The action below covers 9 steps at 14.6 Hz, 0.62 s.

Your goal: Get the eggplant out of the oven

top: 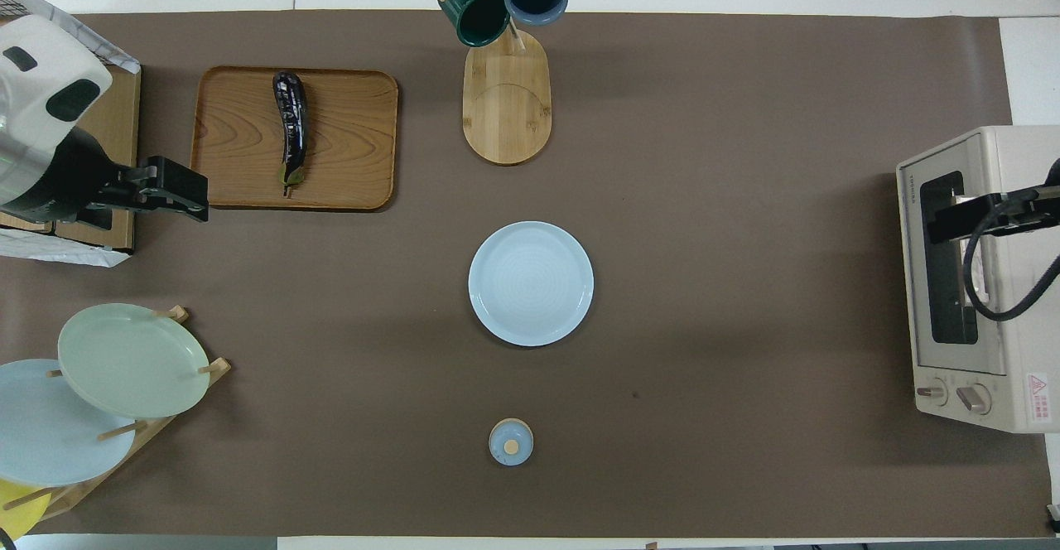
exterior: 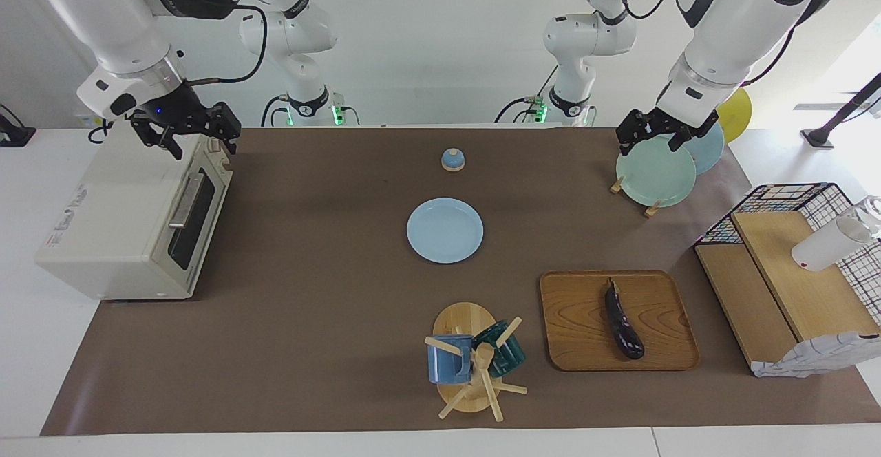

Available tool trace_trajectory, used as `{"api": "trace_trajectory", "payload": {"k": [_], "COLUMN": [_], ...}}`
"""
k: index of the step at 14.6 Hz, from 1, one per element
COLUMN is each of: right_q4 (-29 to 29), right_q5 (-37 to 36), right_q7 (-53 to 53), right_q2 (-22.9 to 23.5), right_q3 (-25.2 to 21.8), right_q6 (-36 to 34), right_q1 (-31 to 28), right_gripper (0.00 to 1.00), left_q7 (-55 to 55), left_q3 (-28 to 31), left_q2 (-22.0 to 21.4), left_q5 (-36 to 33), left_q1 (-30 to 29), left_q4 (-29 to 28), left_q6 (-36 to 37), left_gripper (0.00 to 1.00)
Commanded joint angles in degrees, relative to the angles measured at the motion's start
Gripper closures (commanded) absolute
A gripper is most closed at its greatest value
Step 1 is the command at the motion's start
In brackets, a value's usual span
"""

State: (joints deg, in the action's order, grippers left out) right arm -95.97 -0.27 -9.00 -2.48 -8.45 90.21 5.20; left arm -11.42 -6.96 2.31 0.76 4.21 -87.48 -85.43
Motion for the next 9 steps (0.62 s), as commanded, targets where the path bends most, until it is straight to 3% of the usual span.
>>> {"api": "trace_trajectory", "payload": {"k": [1, 9], "right_q4": [-0.1, -0.1], "right_q5": [0.4, 0.4], "right_q7": [0.6, 0.6], "right_q2": [-0.3, -0.3], "right_q3": [0.1, 0.1], "right_q6": [0.8, 0.7], "right_q1": [0.1, 0.1], "right_gripper": [0.0, 0.0], "left_q7": [-0.5, -0.9], "left_q3": [0.9, 0.8], "left_q2": [-2.0, -2.0], "left_q5": [0.7, 0.9], "left_q1": [0.9, 0.6], "left_q4": [-2.2, -2.6], "left_q6": [-1.0, -1.1], "left_gripper": [0.0, 0.0]}}
